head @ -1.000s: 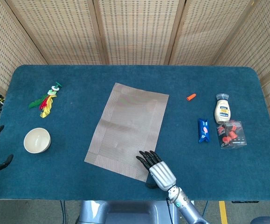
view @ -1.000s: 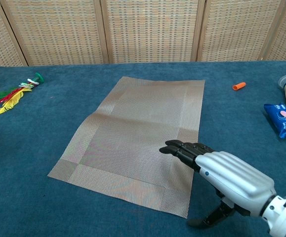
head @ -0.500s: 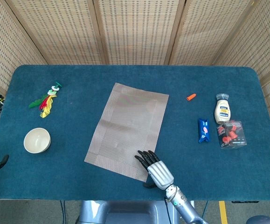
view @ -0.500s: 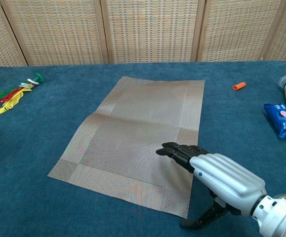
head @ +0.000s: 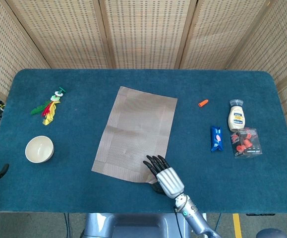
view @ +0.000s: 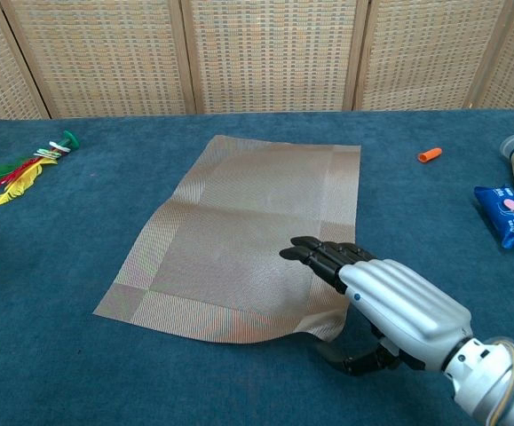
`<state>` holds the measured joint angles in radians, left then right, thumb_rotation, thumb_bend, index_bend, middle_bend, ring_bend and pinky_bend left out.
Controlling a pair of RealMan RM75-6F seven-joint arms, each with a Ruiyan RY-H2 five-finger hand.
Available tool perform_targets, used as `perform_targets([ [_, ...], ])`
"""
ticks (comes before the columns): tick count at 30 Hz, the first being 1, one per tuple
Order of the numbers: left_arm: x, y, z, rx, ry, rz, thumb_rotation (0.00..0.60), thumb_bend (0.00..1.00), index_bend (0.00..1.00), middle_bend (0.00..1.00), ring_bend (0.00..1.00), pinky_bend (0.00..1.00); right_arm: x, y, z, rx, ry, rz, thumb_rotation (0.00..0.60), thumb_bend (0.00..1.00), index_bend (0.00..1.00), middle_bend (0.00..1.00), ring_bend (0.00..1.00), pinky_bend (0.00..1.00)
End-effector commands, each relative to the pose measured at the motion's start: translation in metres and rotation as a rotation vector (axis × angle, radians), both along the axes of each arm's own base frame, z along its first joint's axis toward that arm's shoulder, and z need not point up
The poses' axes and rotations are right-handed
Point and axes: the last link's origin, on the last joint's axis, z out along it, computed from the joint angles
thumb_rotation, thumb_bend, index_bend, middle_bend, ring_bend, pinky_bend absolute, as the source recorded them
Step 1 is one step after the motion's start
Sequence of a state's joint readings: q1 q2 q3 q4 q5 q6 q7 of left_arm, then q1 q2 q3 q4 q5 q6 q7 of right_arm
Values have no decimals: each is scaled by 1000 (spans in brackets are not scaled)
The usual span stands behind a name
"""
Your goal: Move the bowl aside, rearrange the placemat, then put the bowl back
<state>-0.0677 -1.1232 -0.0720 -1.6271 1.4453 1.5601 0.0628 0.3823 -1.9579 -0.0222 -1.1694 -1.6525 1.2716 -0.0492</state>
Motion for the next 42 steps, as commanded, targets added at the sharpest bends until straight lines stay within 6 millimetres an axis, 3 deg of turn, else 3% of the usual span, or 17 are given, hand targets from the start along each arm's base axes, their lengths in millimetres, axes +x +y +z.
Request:
perform_targets([
  [1,0,0,0,-1,-1,0,600,264,83,0,0,0,1,0,-1,-6,-22,-2,600,545,111,0,0,45],
  [7,0,0,0,0,-5,0,600,264,92,0,0,0,0,1,-3,4,-32,-4,600,510,181,0,0,47],
  [11,0,0,0,4,-14,-3,600,263,99,0,0,0,1,0,-5,0,-38,-1,600,497,290,8,0,80],
  [24,-1,0,2,12,-22,-5,600,264,141,0,0,0,5,-8,-8,-59,-99,-8,600,440,623,261,28,217],
  [42,-1,1,2,14,-30,-7,600,264,160,0,0,0,3,-6,-8,-59,-118,13,600,583,666,278,56,222],
])
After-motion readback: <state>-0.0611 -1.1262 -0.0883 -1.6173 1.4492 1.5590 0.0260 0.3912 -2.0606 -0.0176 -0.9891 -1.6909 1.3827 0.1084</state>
